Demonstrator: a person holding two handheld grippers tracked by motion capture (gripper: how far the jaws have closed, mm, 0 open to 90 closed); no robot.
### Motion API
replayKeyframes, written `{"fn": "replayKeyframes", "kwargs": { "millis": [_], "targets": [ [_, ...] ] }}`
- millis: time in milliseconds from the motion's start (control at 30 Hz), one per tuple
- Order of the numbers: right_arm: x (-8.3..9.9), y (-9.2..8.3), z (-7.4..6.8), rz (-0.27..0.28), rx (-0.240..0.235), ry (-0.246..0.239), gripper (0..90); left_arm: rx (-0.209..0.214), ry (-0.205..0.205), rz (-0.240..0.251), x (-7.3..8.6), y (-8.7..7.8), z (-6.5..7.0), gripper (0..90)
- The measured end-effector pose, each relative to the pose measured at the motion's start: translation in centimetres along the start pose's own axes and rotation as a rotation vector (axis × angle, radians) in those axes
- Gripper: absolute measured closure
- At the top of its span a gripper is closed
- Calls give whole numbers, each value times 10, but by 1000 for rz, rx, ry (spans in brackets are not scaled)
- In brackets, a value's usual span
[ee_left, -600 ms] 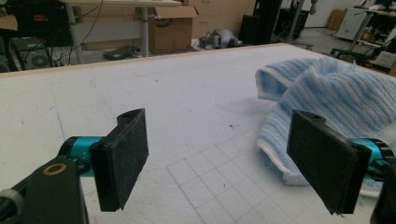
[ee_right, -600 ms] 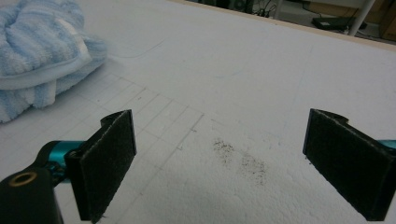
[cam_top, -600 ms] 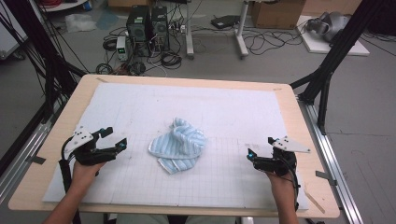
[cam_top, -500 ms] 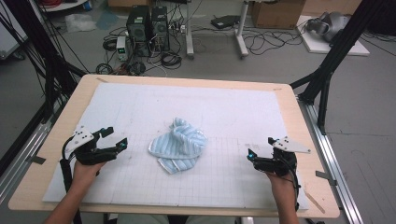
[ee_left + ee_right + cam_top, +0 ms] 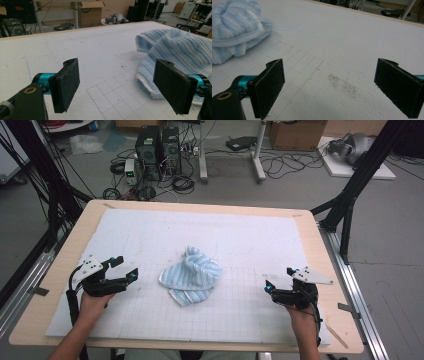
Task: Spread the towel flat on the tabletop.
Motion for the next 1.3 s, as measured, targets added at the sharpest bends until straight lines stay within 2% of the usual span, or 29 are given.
{"fn": "replayKeyframes", "kwargs": {
  "millis": [200,567,667,933,1300],
  "targets": [
    [-2,-1,-6,0,-16,-6,86,13,8,0,-1,1,3,215],
    [-2,2,-7,-1,-35,-6,86,21,10,-7,-6,3,5,215],
    [-2,1,-7,2,-37,-4,86,44,9,-16,-11,7,9,215],
    [-3,2,-7,5,-46,9,86,121,23,-3,-32,24,25,214],
    [-2,2,-8,2,-51,12,86,244,46,-59,-59,64,42,226]
  ]
}}
Point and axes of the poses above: each handheld gripper's, and its own axes: y roughly forward along the jaws, x roughly out of its underside, z roughly to its right, the point moved 4 cm from there along y, roughly forward along the jaws, and after that the axes turned 10 degrees about x, right-handed, at the moved point
